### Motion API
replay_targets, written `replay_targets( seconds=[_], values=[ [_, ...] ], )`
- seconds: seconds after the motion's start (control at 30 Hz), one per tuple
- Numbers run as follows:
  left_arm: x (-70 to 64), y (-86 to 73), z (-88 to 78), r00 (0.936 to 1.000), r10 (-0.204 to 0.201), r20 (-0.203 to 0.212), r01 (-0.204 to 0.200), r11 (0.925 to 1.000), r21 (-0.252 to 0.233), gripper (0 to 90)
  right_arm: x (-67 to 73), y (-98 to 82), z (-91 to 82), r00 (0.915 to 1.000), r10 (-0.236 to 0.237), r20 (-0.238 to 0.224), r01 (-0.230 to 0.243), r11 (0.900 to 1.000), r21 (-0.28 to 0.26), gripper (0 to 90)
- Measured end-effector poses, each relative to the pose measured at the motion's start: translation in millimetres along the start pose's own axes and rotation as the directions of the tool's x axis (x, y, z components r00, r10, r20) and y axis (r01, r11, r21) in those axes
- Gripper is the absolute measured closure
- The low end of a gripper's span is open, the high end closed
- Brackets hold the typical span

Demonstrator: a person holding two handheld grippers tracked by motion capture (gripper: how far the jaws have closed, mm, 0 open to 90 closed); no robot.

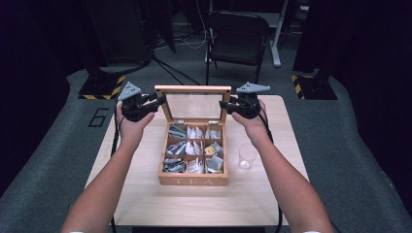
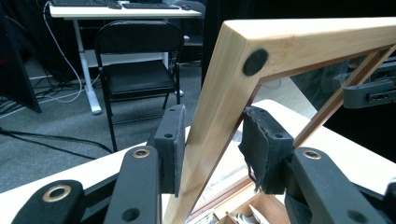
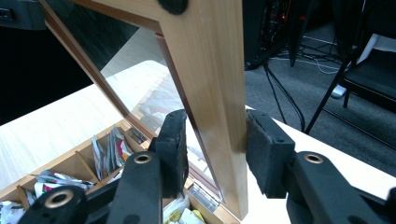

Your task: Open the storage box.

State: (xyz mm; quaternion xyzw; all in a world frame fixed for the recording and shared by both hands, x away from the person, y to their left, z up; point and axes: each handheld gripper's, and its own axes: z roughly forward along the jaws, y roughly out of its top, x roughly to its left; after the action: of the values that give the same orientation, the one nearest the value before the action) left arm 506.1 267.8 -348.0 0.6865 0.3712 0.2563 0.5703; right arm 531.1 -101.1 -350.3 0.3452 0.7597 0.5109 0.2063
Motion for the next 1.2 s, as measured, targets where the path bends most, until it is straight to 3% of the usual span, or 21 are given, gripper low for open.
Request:
replay_targets(
  seconds=[0.37,0.63,1.2],
  values=[
    [4.8,-3.1,9.5,0.9998,0.022,-0.003,-0.022,0.9990,0.039,61.0,-4.0,-0.2,5.8,1.0000,0.004,0.002,-0.004,1.000,0.004,58.4],
    [8.6,-6.6,14.8,1.0000,0.001,0.002,-0.001,0.9992,0.039,61.1,-7.2,-5.6,14.1,1.0000,0.008,0.004,-0.008,1.000,0.016,58.0],
    [11.2,-9.9,20.5,1.0000,0.008,-0.003,-0.008,0.9980,0.062,61.5,-13.1,-18.6,27.1,0.9997,0.025,0.006,-0.026,0.998,0.061,58.1]
  ],
)
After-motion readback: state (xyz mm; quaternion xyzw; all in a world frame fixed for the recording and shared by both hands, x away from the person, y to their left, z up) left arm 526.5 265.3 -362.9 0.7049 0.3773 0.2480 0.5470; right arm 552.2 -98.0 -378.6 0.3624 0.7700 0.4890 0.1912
